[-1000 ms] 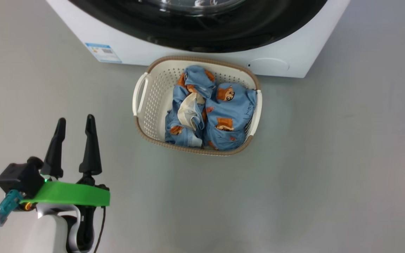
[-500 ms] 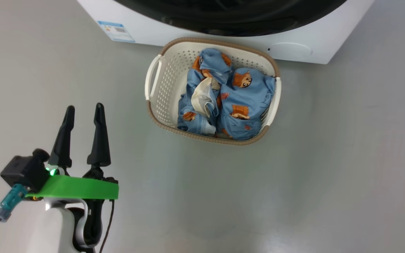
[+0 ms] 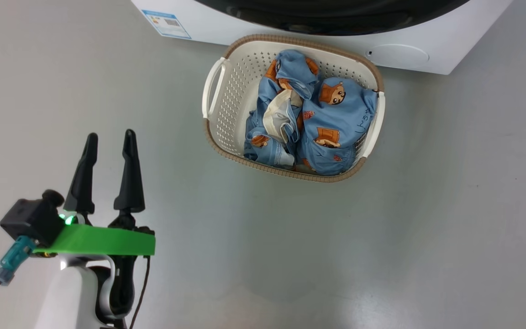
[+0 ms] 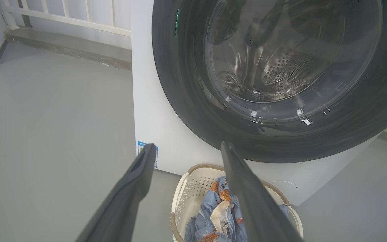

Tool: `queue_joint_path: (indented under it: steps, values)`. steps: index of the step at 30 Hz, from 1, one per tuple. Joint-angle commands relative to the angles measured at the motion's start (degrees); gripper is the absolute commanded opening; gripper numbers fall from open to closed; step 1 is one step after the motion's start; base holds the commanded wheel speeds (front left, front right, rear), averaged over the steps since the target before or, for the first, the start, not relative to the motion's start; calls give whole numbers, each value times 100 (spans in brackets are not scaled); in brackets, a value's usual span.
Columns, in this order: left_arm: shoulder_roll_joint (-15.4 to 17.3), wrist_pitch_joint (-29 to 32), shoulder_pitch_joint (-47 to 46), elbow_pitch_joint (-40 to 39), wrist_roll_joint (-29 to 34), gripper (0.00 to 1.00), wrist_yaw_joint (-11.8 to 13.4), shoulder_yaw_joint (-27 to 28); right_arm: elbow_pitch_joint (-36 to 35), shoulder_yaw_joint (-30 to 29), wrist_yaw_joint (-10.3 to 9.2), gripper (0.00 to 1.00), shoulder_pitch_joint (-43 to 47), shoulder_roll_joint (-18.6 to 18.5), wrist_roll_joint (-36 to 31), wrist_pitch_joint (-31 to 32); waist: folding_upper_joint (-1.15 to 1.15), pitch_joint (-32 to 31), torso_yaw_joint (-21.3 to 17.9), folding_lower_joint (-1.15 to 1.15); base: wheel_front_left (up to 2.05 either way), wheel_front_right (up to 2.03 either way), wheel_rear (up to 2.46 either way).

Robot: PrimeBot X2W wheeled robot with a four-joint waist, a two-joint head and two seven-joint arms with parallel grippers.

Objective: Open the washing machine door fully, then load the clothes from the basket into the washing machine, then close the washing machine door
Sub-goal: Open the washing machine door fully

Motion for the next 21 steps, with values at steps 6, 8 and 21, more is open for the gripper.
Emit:
queue_joint_path:
  steps: [6,8,21]
  values:
    - [122,-36,-95,-123,-30,100,-10,180,-117,212,9,0,-116,244,-70,134,0,38,24,0,0,0,0]
    - [121,-36,-98,-114,-57,100,-10,168,-100,268,9,0,-107,277,-88,185,0,34,32,0,0,0,0]
    - [120,-36,72,62,-7,100,-10,234,-153,383,9,0,601,380,98,528,0,-540,-31,0,0,0,0]
